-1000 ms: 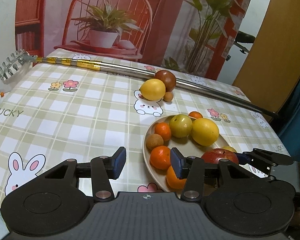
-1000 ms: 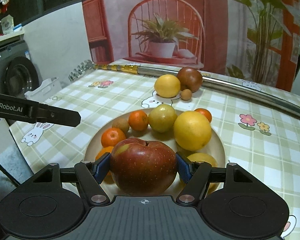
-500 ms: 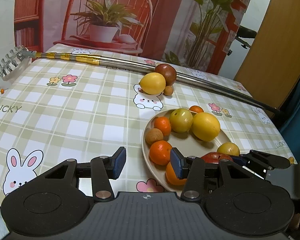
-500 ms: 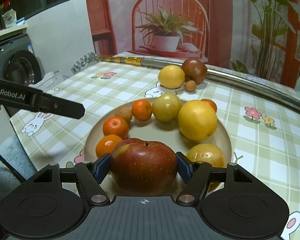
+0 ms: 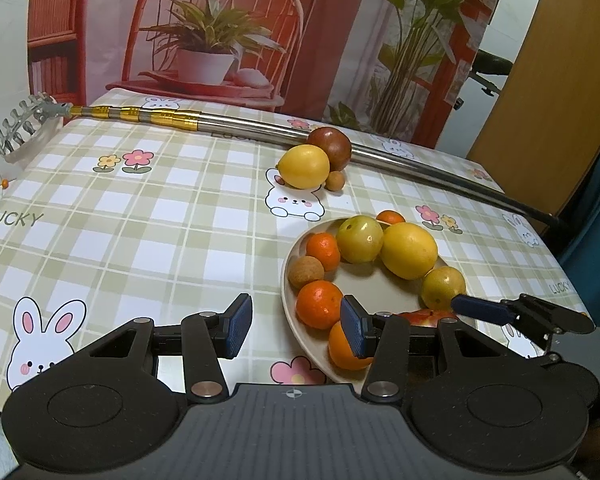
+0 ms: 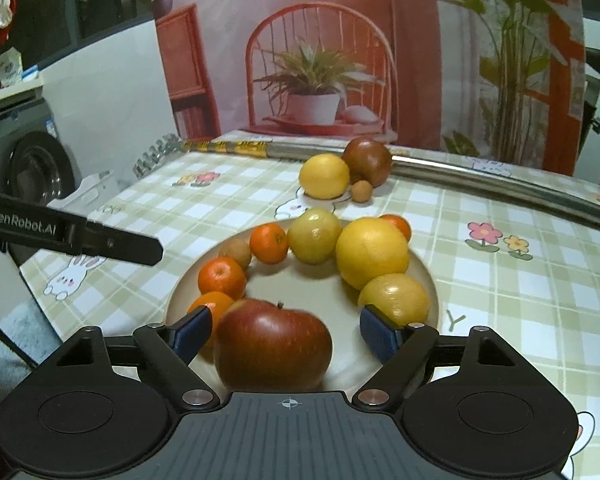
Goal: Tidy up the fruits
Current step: 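Open the right tool to release the red apple on the plate, then move both tools toward the loose fruits beside the metal rod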
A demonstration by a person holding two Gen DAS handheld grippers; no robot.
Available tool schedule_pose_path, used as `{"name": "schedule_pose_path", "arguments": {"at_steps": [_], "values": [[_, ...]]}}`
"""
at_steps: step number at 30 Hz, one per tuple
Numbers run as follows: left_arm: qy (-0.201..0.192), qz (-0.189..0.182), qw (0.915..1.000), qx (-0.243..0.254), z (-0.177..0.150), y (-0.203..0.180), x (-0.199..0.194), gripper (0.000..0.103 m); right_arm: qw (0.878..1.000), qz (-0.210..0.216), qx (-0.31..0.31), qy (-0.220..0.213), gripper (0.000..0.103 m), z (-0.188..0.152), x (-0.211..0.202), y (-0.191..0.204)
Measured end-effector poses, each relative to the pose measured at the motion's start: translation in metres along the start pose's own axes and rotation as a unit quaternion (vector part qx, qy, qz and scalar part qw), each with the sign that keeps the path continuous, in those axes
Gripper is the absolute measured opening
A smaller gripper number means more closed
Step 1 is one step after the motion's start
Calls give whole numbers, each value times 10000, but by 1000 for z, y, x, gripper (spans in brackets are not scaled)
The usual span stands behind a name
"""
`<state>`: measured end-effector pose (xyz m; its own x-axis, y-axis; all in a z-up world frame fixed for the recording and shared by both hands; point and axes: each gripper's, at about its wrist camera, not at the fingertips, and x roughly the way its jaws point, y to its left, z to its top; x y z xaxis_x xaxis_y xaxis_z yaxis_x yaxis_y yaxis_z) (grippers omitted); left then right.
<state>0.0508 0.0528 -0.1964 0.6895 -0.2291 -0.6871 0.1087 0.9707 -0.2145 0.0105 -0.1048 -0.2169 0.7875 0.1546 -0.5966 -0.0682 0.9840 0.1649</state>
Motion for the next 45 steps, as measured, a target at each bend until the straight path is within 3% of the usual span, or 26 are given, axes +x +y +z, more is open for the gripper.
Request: {"name": "schedule_pose_path", "arguments": {"at_steps": [10, 20, 45], "values": [[16, 1, 10000, -18, 0, 1, 0, 51, 9981, -256, 391, -393, 89, 1, -9, -14], [19, 3, 10000, -19, 0, 1, 0, 51, 9928, -439, 986, -516, 89, -3, -12, -37], [166, 18, 9999, -40, 0, 5, 10, 51, 9896, -515, 1173, -650, 89, -1, -13, -47]]}}
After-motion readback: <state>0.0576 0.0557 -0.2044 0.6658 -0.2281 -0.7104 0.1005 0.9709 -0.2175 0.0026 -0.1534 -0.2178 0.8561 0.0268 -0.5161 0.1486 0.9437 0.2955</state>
